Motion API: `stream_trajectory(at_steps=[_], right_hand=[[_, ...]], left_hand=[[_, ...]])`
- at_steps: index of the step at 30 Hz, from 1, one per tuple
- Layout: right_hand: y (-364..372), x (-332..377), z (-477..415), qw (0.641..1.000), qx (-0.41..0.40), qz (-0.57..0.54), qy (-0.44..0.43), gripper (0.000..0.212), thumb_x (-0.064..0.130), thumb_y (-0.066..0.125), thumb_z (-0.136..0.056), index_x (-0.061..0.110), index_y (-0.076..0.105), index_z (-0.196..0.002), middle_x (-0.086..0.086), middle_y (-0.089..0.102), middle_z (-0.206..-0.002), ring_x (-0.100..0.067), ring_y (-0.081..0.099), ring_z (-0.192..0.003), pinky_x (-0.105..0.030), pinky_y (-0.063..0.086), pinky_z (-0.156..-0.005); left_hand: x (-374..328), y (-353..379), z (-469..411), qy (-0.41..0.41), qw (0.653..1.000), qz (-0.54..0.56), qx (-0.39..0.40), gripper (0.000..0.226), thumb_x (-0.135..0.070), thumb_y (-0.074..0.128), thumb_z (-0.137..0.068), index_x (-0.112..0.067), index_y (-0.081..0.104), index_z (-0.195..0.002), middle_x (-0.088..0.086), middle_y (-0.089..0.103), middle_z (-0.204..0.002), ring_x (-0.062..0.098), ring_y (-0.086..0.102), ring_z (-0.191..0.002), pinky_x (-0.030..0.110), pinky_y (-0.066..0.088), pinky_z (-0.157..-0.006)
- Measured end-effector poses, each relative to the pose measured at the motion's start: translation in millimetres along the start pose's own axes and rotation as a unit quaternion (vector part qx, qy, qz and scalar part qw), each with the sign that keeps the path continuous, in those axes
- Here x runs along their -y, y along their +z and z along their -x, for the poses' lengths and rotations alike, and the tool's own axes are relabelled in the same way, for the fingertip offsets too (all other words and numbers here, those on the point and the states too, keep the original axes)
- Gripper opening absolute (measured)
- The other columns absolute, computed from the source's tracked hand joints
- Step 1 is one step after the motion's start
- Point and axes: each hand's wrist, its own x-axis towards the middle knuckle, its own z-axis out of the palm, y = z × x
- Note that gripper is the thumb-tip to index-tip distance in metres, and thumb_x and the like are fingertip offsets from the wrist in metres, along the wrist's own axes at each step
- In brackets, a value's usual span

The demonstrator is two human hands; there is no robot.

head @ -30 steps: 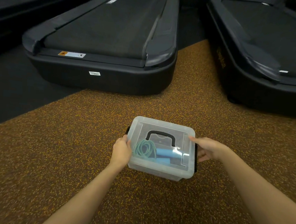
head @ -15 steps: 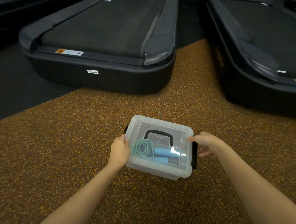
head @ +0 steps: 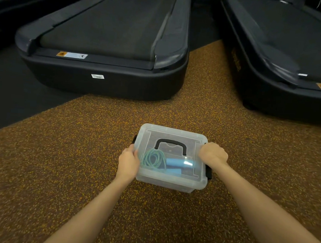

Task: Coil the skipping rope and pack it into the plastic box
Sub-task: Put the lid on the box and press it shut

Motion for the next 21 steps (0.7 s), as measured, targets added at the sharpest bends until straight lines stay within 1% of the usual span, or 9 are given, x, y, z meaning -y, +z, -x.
stream_trajectory(at_steps=[2, 6, 9, 10, 12, 14, 16, 19, 21], right_hand=[[3.5, 0.0, 1.5, 1.0, -0.013, 0.001, -0.012, 0.035, 0.019, 0.04, -0.095, 0.001, 0.055, -0.121, -0.013, 0.058, -0.127, -0.029, 0.057, -0.116, -0.034, 0.045, -0.093], [9.6, 0.8, 3.9, 0.999, -0.031, 0.027, -0.025, 0.04, 0.017, 0.034, -0.098, -0.004, 0.042, -0.131, -0.016, 0.051, -0.133, -0.03, 0.054, -0.12, -0.035, 0.044, -0.094], [14.2, 1.4, 6.0, 0.997, -0.035, 0.061, -0.039, 0.041, 0.016, 0.03, -0.099, -0.007, 0.035, -0.132, -0.018, 0.047, -0.134, -0.028, 0.054, -0.12, -0.033, 0.047, -0.091], [15.2, 1.6, 6.1, 0.996, -0.035, 0.075, -0.042, 0.041, 0.015, 0.029, -0.1, -0.009, 0.034, -0.133, -0.018, 0.047, -0.134, -0.027, 0.055, -0.119, -0.032, 0.048, -0.088], [15.4, 2.7, 5.9, 0.993, -0.037, 0.097, -0.047, 0.041, 0.013, 0.029, -0.099, -0.01, 0.032, -0.134, -0.017, 0.047, -0.133, -0.026, 0.055, -0.118, -0.03, 0.05, -0.085], [15.1, 2.5, 5.5, 0.991, -0.042, 0.113, -0.064, 0.041, 0.012, 0.028, -0.099, -0.01, 0.032, -0.134, -0.017, 0.046, -0.133, -0.025, 0.054, -0.118, -0.03, 0.05, -0.086], [14.4, 1.6, 6.5, 0.987, -0.05, 0.127, -0.081, 0.04, 0.012, 0.028, -0.099, -0.009, 0.034, -0.134, -0.017, 0.046, -0.134, -0.024, 0.051, -0.121, -0.03, 0.049, -0.088], [15.5, 0.4, 6.2, 0.985, -0.05, 0.144, -0.086, 0.04, 0.013, 0.028, -0.099, -0.007, 0.035, -0.133, -0.016, 0.047, -0.133, -0.023, 0.051, -0.12, -0.03, 0.049, -0.087], [16.1, 1.0, 5.5, 0.983, -0.048, 0.156, -0.084, 0.04, 0.013, 0.029, -0.099, -0.007, 0.036, -0.133, -0.016, 0.048, -0.133, -0.023, 0.052, -0.119, -0.031, 0.05, -0.086]], left_hand=[[0.6, 0.4, -0.3, 0.002, 1.0, 0.001, -0.003, 0.027, -0.013, 0.037, -0.098, -0.002, 0.056, -0.114, 0.018, 0.062, -0.108, 0.031, 0.058, -0.099, 0.04, 0.045, -0.084], [1.4, 1.1, -0.1, 0.005, 1.0, 0.004, -0.007, 0.025, -0.014, 0.037, -0.098, -0.002, 0.057, -0.109, 0.018, 0.063, -0.104, 0.031, 0.058, -0.096, 0.043, 0.048, -0.083], [1.2, 1.3, 1.1, 0.007, 1.0, 0.0, -0.006, 0.025, -0.012, 0.037, -0.098, -0.001, 0.056, -0.108, 0.018, 0.061, -0.104, 0.029, 0.056, -0.095, 0.04, 0.046, -0.082], [0.7, 1.3, 1.6, 0.008, 1.0, 0.001, -0.005, 0.025, -0.012, 0.036, -0.098, -0.001, 0.056, -0.109, 0.019, 0.06, -0.106, 0.028, 0.055, -0.097, 0.038, 0.044, -0.084], [0.3, 1.4, 1.7, 0.008, 1.0, 0.0, -0.002, 0.029, -0.012, 0.035, -0.098, -0.001, 0.054, -0.117, 0.02, 0.055, -0.117, 0.027, 0.047, -0.109, 0.035, 0.037, -0.092], [1.2, 1.4, 1.1, -0.018, 1.0, -0.002, 0.006, 0.038, -0.017, 0.035, -0.098, -0.003, 0.043, -0.133, 0.02, 0.044, -0.133, 0.031, 0.035, -0.124, 0.038, 0.026, -0.104], [1.2, -0.1, 0.4, -0.07, 0.997, 0.033, 0.029, 0.052, -0.027, 0.036, -0.098, -0.006, 0.024, -0.144, 0.02, 0.031, -0.145, 0.035, 0.027, -0.134, 0.045, 0.022, -0.111], [-3.5, -5.3, -1.0, -0.138, 0.978, 0.134, 0.08, 0.07, -0.041, 0.039, -0.096, -0.013, 0.003, -0.149, 0.018, 0.024, -0.152, 0.037, 0.029, -0.137, 0.048, 0.028, -0.11], [-6.9, -8.0, -3.1, -0.16, 0.97, 0.146, 0.106, 0.074, -0.044, 0.04, -0.095, -0.012, 0.001, -0.149, 0.017, 0.028, -0.152, 0.036, 0.034, -0.135, 0.045, 0.03, -0.107]])
